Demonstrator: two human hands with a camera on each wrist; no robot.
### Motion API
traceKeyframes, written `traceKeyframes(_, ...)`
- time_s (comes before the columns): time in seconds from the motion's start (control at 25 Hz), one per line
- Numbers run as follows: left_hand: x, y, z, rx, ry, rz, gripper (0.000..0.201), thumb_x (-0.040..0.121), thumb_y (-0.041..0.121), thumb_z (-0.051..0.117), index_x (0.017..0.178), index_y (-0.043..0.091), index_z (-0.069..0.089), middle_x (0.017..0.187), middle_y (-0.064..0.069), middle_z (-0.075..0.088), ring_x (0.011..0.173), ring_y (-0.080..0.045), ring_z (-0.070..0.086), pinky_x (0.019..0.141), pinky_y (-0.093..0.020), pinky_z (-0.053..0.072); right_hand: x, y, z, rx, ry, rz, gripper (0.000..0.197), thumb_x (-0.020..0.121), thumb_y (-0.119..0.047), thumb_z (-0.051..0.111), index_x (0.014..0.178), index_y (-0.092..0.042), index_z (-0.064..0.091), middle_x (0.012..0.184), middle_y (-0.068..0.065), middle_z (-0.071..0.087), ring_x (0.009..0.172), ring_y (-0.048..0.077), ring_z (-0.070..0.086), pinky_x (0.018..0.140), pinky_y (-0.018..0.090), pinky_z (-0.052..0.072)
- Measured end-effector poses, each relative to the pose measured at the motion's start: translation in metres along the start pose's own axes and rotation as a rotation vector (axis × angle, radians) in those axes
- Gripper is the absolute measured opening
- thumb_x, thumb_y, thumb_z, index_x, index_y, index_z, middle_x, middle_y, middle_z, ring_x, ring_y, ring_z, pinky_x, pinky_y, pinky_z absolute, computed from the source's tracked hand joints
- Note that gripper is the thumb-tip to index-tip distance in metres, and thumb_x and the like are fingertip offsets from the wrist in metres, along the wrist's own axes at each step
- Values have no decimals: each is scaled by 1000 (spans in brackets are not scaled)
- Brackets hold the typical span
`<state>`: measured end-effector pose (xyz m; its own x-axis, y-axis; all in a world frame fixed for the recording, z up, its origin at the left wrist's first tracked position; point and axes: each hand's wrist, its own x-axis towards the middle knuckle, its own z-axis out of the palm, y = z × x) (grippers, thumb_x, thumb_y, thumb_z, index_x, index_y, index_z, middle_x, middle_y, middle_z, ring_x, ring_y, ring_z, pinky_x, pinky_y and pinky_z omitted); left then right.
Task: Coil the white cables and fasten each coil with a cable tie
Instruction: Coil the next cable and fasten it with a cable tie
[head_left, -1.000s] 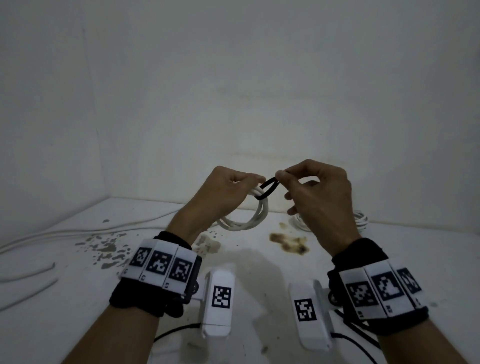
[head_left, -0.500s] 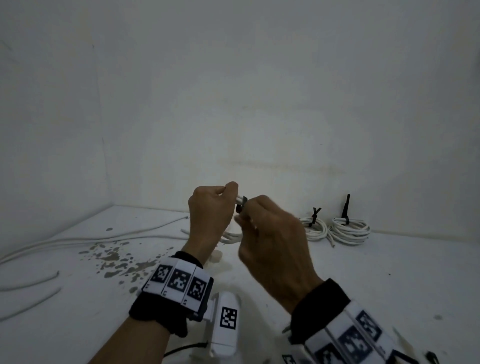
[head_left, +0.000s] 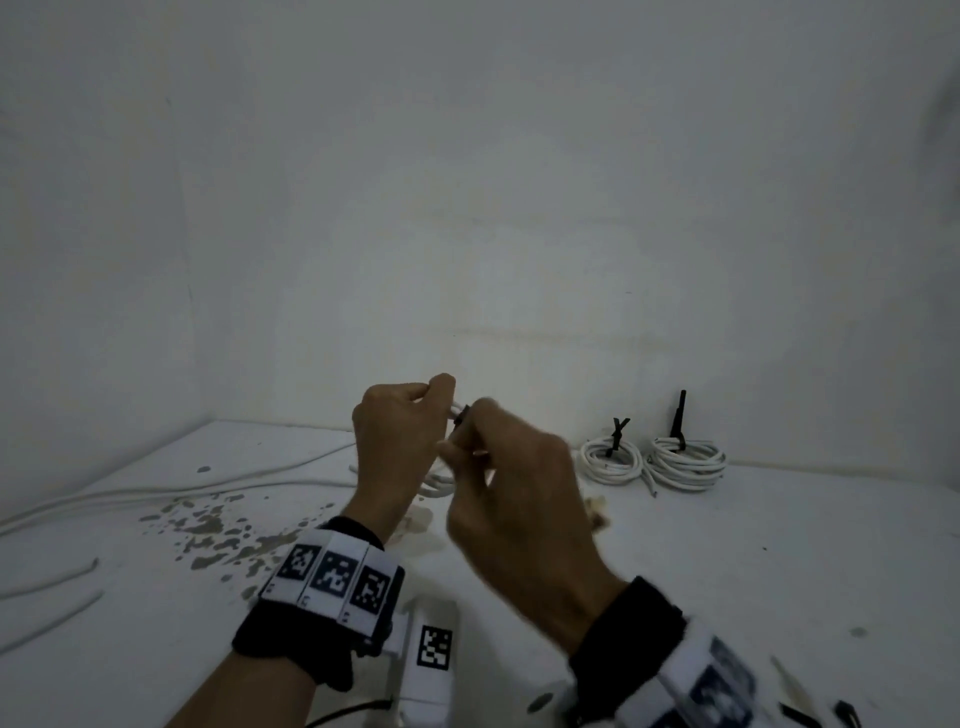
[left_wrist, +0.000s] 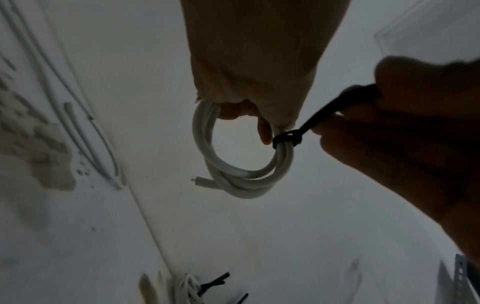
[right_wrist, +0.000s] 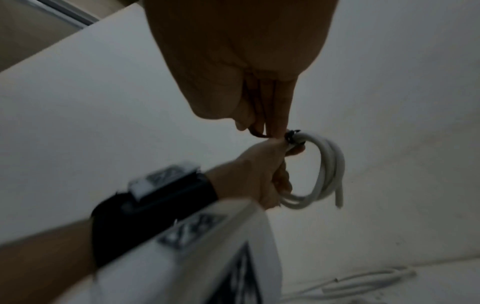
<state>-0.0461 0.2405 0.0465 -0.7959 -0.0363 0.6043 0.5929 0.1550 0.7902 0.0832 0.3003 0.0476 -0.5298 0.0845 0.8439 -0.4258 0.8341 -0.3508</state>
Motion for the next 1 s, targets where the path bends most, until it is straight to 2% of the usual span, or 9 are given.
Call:
traceKeyframes(0.08, -4, 5, -2, 32, 6, 16, 52, 87, 29, 59, 37, 16, 48, 35, 4, 36, 35, -11, 31, 48, -27, 30, 17, 5, -16, 154, 110, 157, 22, 91, -3, 65, 74, -10, 55, 68, 3, 65, 61, 18, 63, 55, 36, 55)
traceKeyframes(0.2, -14, 18, 7, -8, -64, 27, 52, 87, 27, 59, 35, 26, 53, 34, 6, 32, 37, -10, 29, 43, -21, 28, 34, 13, -47, 253, 258, 272, 20, 92, -7, 66, 74, -7, 58, 69, 4, 68, 63, 23, 70, 60, 50, 57)
traceKeyframes(0.32, -16, 21, 13, 3, -118, 7, 52, 87, 26, 58, 35, 35, 55, 32, 5, 32, 36, -10, 32, 41, -17, 27, 33, 15, -49, 238, 281, 279, 21, 91, -9, 67, 72, -10, 59, 71, 0, 68, 63, 24, 70, 61, 51, 58)
traceKeyframes(0.44, -13, 21, 9, 20, -134, -73, 54, 88, 31, 56, 35, 31, 54, 34, 5, 27, 37, -12, 29, 47, -25, 28, 35, 16, -47, 246, 254, 273, 22, 90, -12, 70, 70, -12, 61, 70, 1, 69, 65, 22, 70, 65, 48, 59)
traceKeyframes(0.52, -12, 25, 9, -48, -169, -209, 53, 92, 36, 52, 40, 29, 60, 38, 8, 31, 41, -10, 30, 50, -25, 30, 36, 14, -47, 249, 223, 241, 20, 89, -15, 72, 71, -14, 64, 68, -2, 69, 66, 15, 71, 67, 39, 61)
traceKeyframes(0.64, -8, 28, 9, -203, -271, -448, 38, 95, 43, 50, 69, 19, 65, 53, 0, 37, 49, -15, 34, 48, -25, 33, 36, 10, -51, 229, 114, 187, 13, 85, -24, 77, 80, -17, 67, 74, -8, 70, 74, 4, 69, 67, 19, 57)
traceKeyframes(0.72, -4, 27, 7, -347, -353, -561, 35, 96, 40, 50, 80, 11, 61, 50, 2, 31, 43, -12, 28, 44, -23, 30, 36, 14, -58, 219, 5, 227, 24, 78, -41, 80, 92, -26, 67, 89, -13, 69, 90, 1, 67, 75, 19, 55)
traceKeyframes(0.84, 2, 26, 1, -614, -407, -703, 34, 98, 33, 47, 77, 9, 61, 43, 6, 20, 33, -9, 17, 36, -19, 22, 38, 28, -70, 191, -119, 392, 43, 72, -61, 73, 105, -36, 63, 105, -15, 66, 101, -2, 62, 82, 23, 52)
traceKeyframes(1.0, 3, 30, 3, -782, -468, -789, 38, 98, 32, 44, 74, 8, 62, 38, 8, 21, 29, -7, 19, 33, -16, 21, 30, 47, -56, 139, -295, 617, 44, 81, -45, 77, 118, -34, 57, 107, -6, 67, 91, 11, 69, 77, 34, 60)
